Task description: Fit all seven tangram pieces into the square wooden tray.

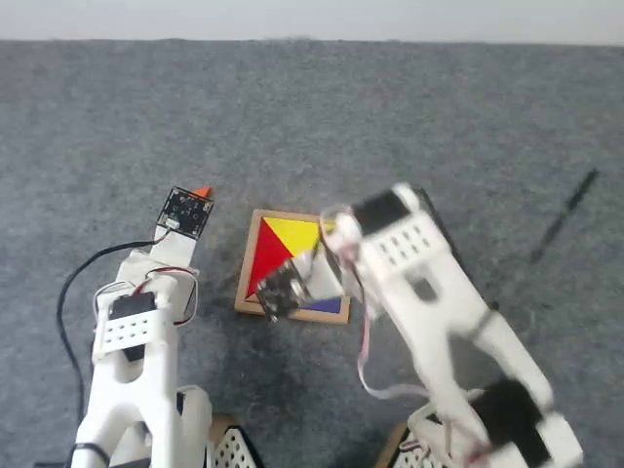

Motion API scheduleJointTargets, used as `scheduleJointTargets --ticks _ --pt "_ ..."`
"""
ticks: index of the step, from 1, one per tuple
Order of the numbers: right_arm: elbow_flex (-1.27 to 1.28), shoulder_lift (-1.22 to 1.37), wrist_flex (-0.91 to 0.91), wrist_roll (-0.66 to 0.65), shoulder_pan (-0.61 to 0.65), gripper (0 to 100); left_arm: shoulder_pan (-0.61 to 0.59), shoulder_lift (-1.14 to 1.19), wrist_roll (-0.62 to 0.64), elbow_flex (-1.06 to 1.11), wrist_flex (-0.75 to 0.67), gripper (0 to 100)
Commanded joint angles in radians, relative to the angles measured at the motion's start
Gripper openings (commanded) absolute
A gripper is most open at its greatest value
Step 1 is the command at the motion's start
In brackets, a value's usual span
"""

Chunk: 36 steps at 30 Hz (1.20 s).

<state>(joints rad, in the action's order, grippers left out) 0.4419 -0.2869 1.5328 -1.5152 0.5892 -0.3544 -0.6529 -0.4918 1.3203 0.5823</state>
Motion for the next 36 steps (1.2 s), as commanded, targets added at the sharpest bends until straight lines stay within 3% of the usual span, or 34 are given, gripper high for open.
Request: scheduleJointTargets --ticks 1,6,14,30,36 --pt "0.282 -0.222 -0.286 0.046 -0.027 29.9 0.000 -0.034 -0.008 -0.008 -0.021 2" --pt "0.425 -0.196 -0.545 0.066 -0.028 29.7 0.000 -0.034 -0.008 -0.008 -0.021 2" --pt "0.419 0.027 -0.720 -0.011 -0.048 29.6 0.000 -0.034 -0.008 -0.008 -0.021 2" --pt "0.405 0.050 -0.792 -0.170 -0.041 29.3 0.000 -0.034 -0.008 -0.008 -0.021 2" --pt "0.405 0.050 -0.792 -0.216 -0.036 20.9 0.000 -0.034 -0.009 -0.008 -0.021 2"
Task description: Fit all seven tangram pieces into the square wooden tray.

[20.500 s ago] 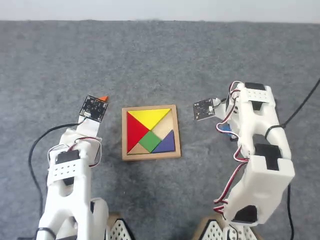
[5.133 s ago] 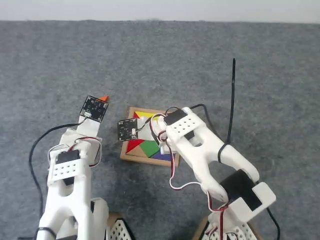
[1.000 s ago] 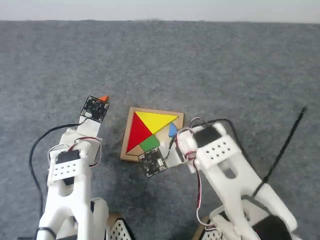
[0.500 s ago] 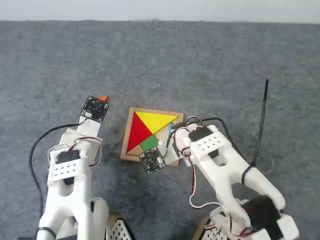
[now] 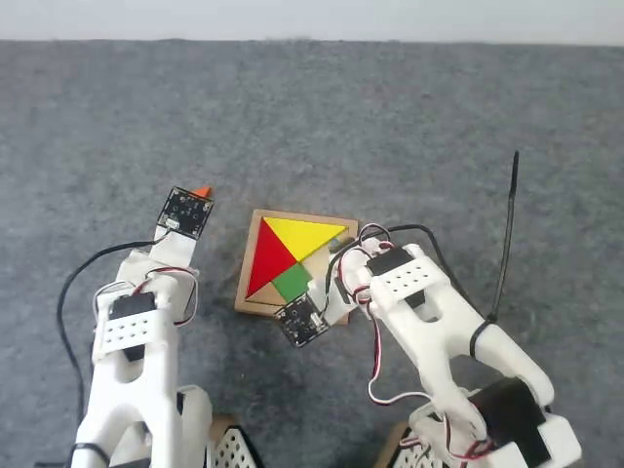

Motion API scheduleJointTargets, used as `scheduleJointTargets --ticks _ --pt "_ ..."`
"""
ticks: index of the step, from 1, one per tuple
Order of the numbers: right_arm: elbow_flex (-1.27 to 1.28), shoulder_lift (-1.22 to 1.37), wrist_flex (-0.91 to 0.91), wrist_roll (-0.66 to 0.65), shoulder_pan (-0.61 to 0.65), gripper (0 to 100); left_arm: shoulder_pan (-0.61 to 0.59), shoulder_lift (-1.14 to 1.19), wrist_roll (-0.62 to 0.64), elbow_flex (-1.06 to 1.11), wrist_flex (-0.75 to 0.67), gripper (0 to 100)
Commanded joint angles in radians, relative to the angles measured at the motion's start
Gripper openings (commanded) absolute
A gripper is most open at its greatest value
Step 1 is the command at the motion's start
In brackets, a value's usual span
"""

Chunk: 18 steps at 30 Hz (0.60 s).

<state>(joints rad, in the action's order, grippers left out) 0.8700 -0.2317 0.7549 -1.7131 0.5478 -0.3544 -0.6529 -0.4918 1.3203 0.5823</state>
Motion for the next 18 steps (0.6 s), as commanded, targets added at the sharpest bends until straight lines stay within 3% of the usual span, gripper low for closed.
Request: scheduleJointTargets --ticks 1,10,18 --pt "-0.023 -0.005 -0.015 -0.018 0.010 20.9 0.000 -0.034 -0.009 -0.008 -0.021 2" --pt "-0.040 0.107 -0.081 -0.017 0.028 20.5 0.000 -0.034 -0.009 -0.008 -0.021 2" --pt "-0.098 0.151 -0.036 -0.017 -0.004 18.4 0.000 -0.034 -0.009 -0.008 -0.021 2"
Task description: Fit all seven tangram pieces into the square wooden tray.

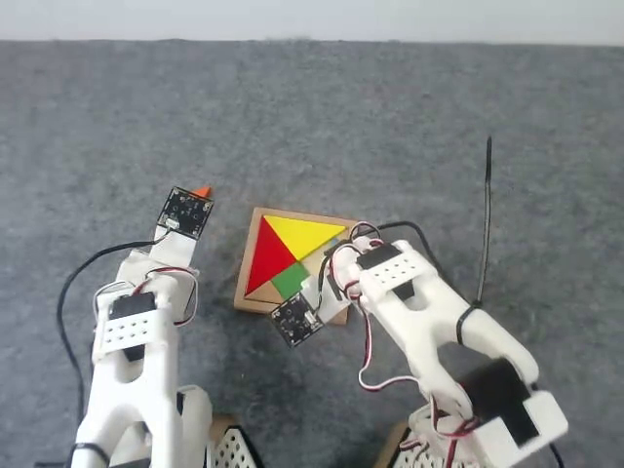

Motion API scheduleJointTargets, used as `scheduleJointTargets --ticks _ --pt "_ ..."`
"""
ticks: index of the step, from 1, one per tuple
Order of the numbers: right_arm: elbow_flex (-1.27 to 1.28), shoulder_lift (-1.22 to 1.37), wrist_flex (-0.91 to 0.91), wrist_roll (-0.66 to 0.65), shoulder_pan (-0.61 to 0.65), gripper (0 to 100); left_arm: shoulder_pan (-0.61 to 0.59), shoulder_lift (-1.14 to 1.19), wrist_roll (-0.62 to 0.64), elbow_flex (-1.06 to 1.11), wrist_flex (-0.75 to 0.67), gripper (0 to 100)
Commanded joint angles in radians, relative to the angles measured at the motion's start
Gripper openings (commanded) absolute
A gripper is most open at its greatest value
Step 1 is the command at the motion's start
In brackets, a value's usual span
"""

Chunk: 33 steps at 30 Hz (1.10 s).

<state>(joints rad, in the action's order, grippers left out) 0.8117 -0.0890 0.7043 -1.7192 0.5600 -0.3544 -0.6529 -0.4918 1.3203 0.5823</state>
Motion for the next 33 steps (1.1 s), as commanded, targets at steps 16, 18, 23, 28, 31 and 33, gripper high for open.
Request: scheduleJointTargets --ticks 16,18,23,28,31,33 --pt "-0.072 0.007 0.012 0.058 -0.019 6.4 0.000 -0.034 -0.009 -0.008 -0.021 2" --pt "-0.097 0.007 0.018 0.080 -0.018 5.9 0.000 -0.034 -0.009 -0.008 -0.021 2" --pt "-0.124 0.005 0.027 0.087 -0.004 2.3 0.000 -0.034 -0.009 -0.008 -0.021 2" --pt "-0.209 0.007 0.160 0.087 0.007 0.8 0.000 -0.034 -0.009 -0.008 -0.021 2" --pt "-0.253 0.008 0.219 0.087 0.007 0.8 0.000 -0.034 -0.009 -0.008 -0.020 2" --pt "-0.264 0.010 0.234 0.087 0.007 0.8 0.000 -0.034 -0.009 -0.008 -0.020 2"
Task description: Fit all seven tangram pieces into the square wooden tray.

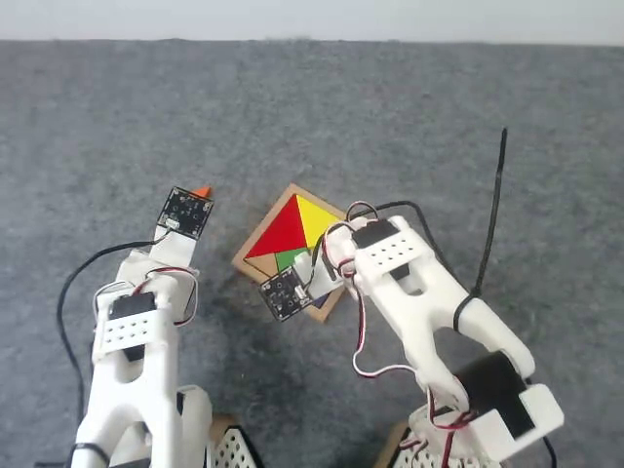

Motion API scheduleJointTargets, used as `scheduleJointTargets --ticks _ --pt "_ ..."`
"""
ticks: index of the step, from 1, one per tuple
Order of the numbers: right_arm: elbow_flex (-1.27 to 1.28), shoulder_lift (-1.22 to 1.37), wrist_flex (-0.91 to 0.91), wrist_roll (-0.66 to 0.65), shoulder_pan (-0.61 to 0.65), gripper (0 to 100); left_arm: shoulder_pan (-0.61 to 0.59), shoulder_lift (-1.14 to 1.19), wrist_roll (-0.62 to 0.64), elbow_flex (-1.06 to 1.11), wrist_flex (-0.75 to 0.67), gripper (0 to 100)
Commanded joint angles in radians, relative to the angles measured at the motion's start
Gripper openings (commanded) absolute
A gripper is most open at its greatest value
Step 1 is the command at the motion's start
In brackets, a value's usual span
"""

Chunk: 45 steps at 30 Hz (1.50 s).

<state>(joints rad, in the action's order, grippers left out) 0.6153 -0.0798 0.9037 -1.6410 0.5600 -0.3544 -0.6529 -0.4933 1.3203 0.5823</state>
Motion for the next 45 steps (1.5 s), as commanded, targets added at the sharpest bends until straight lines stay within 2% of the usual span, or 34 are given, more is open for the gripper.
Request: scheduleJointTargets --ticks 1,8,13,15,24,30,34,39,45 --pt "-0.068 0.001 0.035 0.011 0.007 0.8 0.000 -0.034 -0.008 -0.008 -0.020 2" --pt "-0.069 -0.007 0.039 0.031 0.002 2.2 0.000 -0.034 -0.008 -0.008 -0.018 2" --pt "-0.068 -0.061 0.136 0.031 -0.001 16.6 0.000 -0.034 -0.008 -0.008 -0.018 2" --pt "-0.064 -0.059 0.134 0.031 -0.001 18.9 0.000 -0.034 -0.008 -0.008 -0.018 2" --pt "-0.112 0.084 0.008 0.089 -0.019 19.5 0.000 -0.034 -0.008 -0.008 -0.018 2" --pt "-0.216 -0.004 0.189 0.135 -0.116 19.0 0.000 -0.034 -0.008 -0.008 -0.020 2" --pt "-0.176 -0.143 0.278 0.144 -0.160 12.1 0.002 -0.035 -0.006 -0.008 -0.020 1" --pt "-0.011 -0.318 0.206 0.358 -0.232 3.5 0.003 -0.109 0.028 0.015 -0.018 1" --pt "0.255 -0.516 -0.067 0.667 -0.315 0.9 0.002 -0.480 0.060 0.202 -0.023 1"
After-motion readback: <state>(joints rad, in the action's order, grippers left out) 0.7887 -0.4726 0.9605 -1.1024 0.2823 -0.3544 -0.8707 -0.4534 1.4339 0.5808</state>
